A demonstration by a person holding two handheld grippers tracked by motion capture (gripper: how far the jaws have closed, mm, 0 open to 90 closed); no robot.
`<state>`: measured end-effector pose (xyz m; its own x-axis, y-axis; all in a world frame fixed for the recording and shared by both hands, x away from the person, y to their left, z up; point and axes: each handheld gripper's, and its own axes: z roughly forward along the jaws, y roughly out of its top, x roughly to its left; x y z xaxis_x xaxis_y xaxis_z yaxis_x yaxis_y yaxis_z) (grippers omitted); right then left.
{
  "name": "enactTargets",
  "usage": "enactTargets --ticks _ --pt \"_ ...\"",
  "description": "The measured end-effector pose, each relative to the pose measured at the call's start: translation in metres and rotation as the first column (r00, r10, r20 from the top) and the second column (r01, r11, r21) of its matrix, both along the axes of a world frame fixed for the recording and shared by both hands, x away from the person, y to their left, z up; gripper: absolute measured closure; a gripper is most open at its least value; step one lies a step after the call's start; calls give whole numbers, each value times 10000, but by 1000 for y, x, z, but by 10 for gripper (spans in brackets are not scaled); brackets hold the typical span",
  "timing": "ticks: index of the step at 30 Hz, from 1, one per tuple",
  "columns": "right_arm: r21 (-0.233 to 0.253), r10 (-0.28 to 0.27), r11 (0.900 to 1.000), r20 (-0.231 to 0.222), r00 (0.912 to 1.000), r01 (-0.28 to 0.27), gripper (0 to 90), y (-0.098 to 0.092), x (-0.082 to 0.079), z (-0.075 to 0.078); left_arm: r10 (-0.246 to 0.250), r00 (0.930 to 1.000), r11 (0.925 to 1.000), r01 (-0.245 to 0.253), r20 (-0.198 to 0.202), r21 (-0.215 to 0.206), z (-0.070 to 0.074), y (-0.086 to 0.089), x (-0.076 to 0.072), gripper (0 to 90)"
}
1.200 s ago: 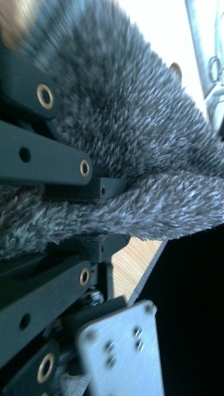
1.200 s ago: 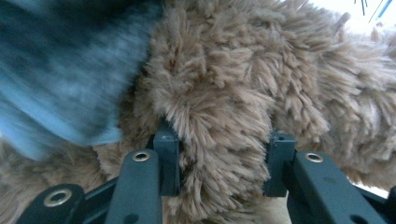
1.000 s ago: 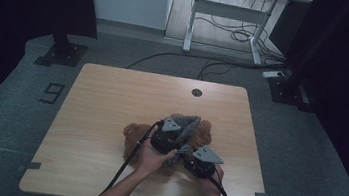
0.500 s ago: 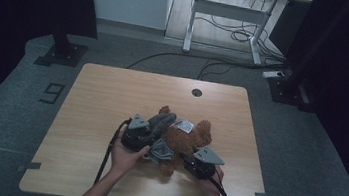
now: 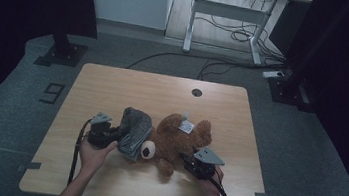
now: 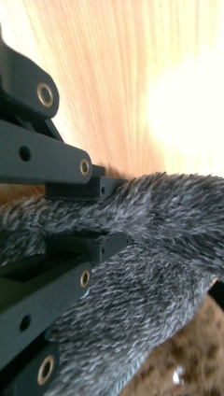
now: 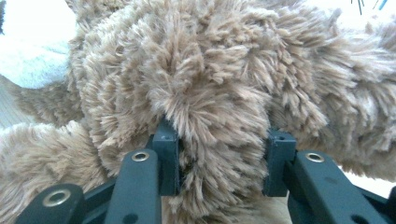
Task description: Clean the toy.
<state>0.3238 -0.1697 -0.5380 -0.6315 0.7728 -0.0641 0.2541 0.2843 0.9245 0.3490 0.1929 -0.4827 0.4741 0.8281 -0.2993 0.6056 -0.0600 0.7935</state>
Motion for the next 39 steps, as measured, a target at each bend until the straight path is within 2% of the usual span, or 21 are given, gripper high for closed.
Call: enactTargets --ticks 3,7,11,15,17,19,21,22,23,24,26,28,31,35,39 --pt "-47 -45 10000 54 10000 45 587 1 0 0 46 10000 10000 -46 -16 66 0 1 2 768" --pt "-220 -293 9993 215 9993 298 598 5 1 -1 91 9999 9990 -94 78 426 4 -9 8 771" --pt "-568 -805 9948 694 9943 845 611 12 11 -2 286 9995 9976 -291 96 625 5 -18 25 776" --pt "-626 -1099 9914 813 9906 1152 611 11 27 -2 293 9996 9968 -288 -45 741 8 -23 42 776" --pt "-580 -1026 9925 783 9916 1073 611 9 29 -2 187 9998 9971 -190 47 741 14 -24 45 773" --pt "-599 -959 9931 831 9919 1010 611 9 28 -2 79 9997 9989 -89 213 458 24 -25 45 772" --pt "-626 -810 9943 904 9926 869 611 8 26 -2 -36 9994 9992 22 353 388 33 -29 46 770" --pt "-634 -776 9945 944 9925 838 611 7 25 -2 -104 9990 9991 87 436 407 37 -34 46 769" --pt "-675 -692 9948 1027 9923 763 610 7 22 -3 -337 9983 9983 314 472 491 43 -46 48 768" --pt "-675 -692 9948 1027 9923 763 610 7 22 -3 -337 9983 9983 314 472 491 43 -46 48 767" --pt "-818 -610 9942 1129 9917 704 610 6 20 -3 -528 9975 9966 497 463 659 45 -60 50 766" --pt "-1101 -537 9916 1289 9902 681 610 7 16 -2 -627 9974 9953 599 352 764 43 -73 54 762" --pt "-1308 -375 9897 1523 9876 578 608 6 11 -5 -822 9964 9906 796 188 1114 33 -86 54 767" --pt "-1257 -189 9914 1418 9897 369 587 4 10 -5 -952 9953 9918 934 173 870 22 -83 47 778" --pt "-984 199 9951 1068 9941 -94 502 -2 8 -4 -1161 9926 9903 1127 370 818 15 -80 32 790"
